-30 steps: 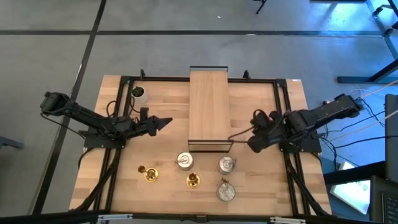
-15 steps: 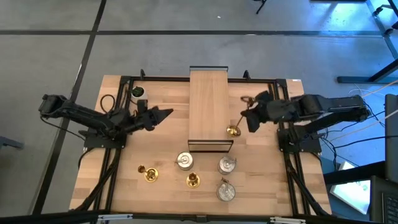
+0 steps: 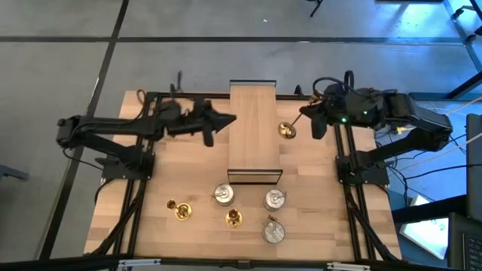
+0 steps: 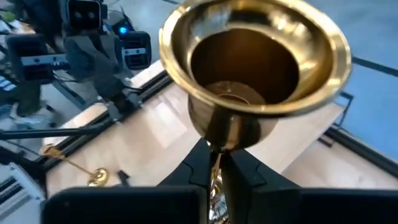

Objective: Pick & Place candle stick holders
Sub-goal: Put the bottom right gold candle holder on the shelf

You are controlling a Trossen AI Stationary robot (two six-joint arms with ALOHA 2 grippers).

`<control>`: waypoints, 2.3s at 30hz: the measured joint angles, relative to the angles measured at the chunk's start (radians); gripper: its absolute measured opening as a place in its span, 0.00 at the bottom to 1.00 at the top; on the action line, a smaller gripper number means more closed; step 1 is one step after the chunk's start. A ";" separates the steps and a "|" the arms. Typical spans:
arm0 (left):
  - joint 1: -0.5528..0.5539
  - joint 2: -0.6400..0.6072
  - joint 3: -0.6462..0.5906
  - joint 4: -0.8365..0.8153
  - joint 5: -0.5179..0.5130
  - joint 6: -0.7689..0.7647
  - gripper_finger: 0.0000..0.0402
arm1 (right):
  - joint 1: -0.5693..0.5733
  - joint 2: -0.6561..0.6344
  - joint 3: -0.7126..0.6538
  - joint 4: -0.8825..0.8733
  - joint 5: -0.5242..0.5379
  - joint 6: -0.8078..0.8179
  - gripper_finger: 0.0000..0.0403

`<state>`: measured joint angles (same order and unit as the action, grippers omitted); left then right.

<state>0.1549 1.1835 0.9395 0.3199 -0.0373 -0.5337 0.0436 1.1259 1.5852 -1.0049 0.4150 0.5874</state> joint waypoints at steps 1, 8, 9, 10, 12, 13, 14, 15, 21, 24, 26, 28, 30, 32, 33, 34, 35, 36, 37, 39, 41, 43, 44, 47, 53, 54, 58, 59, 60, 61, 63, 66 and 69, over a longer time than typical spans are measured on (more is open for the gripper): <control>0.015 0.028 0.035 -0.024 0.023 0.020 0.00 | -0.007 0.009 0.004 -0.007 -0.005 -0.010 0.05; 0.058 0.198 0.228 -0.129 0.081 0.250 0.04 | -0.047 0.097 0.007 0.002 -0.046 -0.096 0.05; 0.058 0.221 0.254 -0.136 0.077 0.279 0.06 | -0.051 0.106 0.007 0.010 -0.044 -0.107 0.05; 0.058 0.238 0.276 -0.148 0.066 0.313 0.08 | -0.055 0.115 0.007 0.018 -0.042 -0.125 0.05; 0.057 0.272 0.312 -0.167 0.047 0.383 0.13 | -0.059 0.124 0.007 0.049 -0.034 -0.170 0.05; 0.057 0.291 0.328 -0.166 0.035 0.406 0.16 | -0.065 0.127 0.007 0.064 -0.034 -0.193 0.05; 0.058 0.305 0.337 -0.177 0.031 0.411 0.18 | -0.074 0.130 0.007 0.080 -0.037 -0.207 0.05; 0.058 0.320 0.347 -0.183 0.031 0.408 0.21 | -0.084 0.133 0.007 0.103 -0.051 -0.210 0.05; 0.058 0.377 0.377 -0.179 0.039 0.392 0.32 | -0.159 0.145 0.008 0.150 -0.136 -0.256 0.05; 0.057 0.376 0.376 -0.175 0.037 0.392 0.33 | -0.195 0.160 0.008 0.147 -0.159 -0.262 0.05; 0.058 0.375 0.376 -0.168 0.035 0.392 0.33 | -0.213 0.179 0.008 0.132 -0.182 -0.258 0.05; 0.064 0.375 0.376 -0.167 0.036 0.391 0.33 | -0.219 0.202 0.008 0.131 -0.198 -0.259 0.05; 0.068 0.375 0.376 -0.172 0.031 0.391 0.34 | -0.219 0.226 0.008 0.142 -0.207 -0.264 0.05; 0.072 0.375 0.376 -0.193 0.025 0.391 0.34 | -0.219 0.250 0.008 0.172 -0.211 -0.273 0.05; 0.072 0.375 0.376 -0.206 0.016 0.391 0.34 | -0.219 0.258 0.008 0.182 -0.211 -0.274 0.05; 0.072 0.375 0.376 -0.215 0.005 0.391 0.34 | -0.219 0.266 0.008 0.188 -0.211 -0.274 0.05; 0.072 0.375 0.376 -0.219 -0.002 0.398 0.33 | -0.219 0.272 0.008 0.196 -0.210 -0.274 0.05; 0.072 0.375 0.376 -0.223 -0.006 0.406 0.33 | -0.219 0.274 0.008 0.206 -0.210 -0.275 0.05; 0.072 0.375 0.376 -0.226 -0.012 0.413 0.34 | -0.219 0.275 0.008 0.215 -0.209 -0.279 0.05; 0.072 0.375 0.376 -0.228 -0.027 0.413 0.34 | -0.219 0.275 0.008 0.231 -0.210 -0.282 0.05; 0.075 0.375 0.376 -0.227 -0.032 0.413 0.34 | -0.218 0.275 0.008 0.243 -0.210 -0.283 0.05; 0.077 0.377 0.376 -0.227 -0.034 0.409 0.34 | -0.218 0.272 0.008 0.244 -0.214 -0.289 0.05; 0.079 0.378 0.376 -0.226 -0.036 0.408 0.34 | -0.216 0.270 0.008 0.247 -0.218 -0.289 0.05; 0.088 0.379 0.376 -0.228 -0.024 0.398 0.34 | -0.205 0.270 0.008 0.250 -0.206 -0.293 0.05; 0.098 0.392 0.376 -0.222 0.020 0.381 0.34 | -0.197 0.270 0.007 0.288 -0.206 -0.315 0.05; 0.101 0.394 0.376 -0.225 0.035 0.376 0.34 | -0.197 0.271 0.007 0.288 -0.206 -0.315 0.05; 0.103 0.414 0.377 -0.216 0.070 0.351 0.34 | -0.197 0.278 0.007 0.287 -0.206 -0.315 0.05; 0.103 0.422 0.376 -0.213 0.072 0.347 0.34 | -0.197 0.283 0.007 0.292 -0.207 -0.315 0.05; 0.101 0.429 0.376 -0.202 0.074 0.346 0.34 | -0.197 0.287 0.007 0.295 -0.207 -0.315 0.05; 0.100 0.432 0.376 -0.200 0.074 0.344 0.34 | -0.197 0.289 0.007 0.289 -0.209 -0.315 0.05; 0.099 0.437 0.376 -0.178 0.075 0.332 0.34 | -0.197 0.294 0.007 0.281 -0.209 -0.316 0.05; 0.099 0.439 0.376 -0.184 0.075 0.311 0.33 | -0.197 0.297 0.007 0.273 -0.209 -0.316 0.05; 0.099 0.439 0.376 -0.188 0.075 0.310 0.31 | -0.197 0.297 0.007 0.263 -0.209 -0.316 0.05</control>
<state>0.2544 1.6222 1.3159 0.1314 0.0382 -0.2239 -0.1535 1.4231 1.5917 -0.7422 0.2058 0.2718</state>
